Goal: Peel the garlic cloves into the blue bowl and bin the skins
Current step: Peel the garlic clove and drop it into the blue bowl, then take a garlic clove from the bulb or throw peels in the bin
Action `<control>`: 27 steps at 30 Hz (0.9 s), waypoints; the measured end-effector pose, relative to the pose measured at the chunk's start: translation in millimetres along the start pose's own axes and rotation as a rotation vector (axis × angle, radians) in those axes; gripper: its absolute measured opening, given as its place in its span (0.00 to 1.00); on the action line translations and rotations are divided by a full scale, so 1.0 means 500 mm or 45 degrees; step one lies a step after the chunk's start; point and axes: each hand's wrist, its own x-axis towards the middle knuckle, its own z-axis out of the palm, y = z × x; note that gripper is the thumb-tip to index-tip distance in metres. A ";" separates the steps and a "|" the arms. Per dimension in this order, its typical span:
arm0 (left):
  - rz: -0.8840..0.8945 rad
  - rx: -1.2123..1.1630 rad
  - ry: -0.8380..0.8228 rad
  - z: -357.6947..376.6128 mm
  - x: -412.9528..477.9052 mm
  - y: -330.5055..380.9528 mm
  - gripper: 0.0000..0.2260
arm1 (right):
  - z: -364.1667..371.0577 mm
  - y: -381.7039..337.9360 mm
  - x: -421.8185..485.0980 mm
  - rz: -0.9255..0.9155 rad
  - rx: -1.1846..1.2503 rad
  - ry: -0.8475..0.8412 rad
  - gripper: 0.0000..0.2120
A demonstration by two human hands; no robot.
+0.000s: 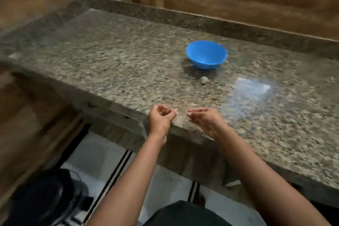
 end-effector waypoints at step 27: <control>-0.283 -0.658 1.270 -1.150 -0.141 -0.057 0.15 | 1.111 0.500 -0.243 0.337 -0.730 -0.947 0.03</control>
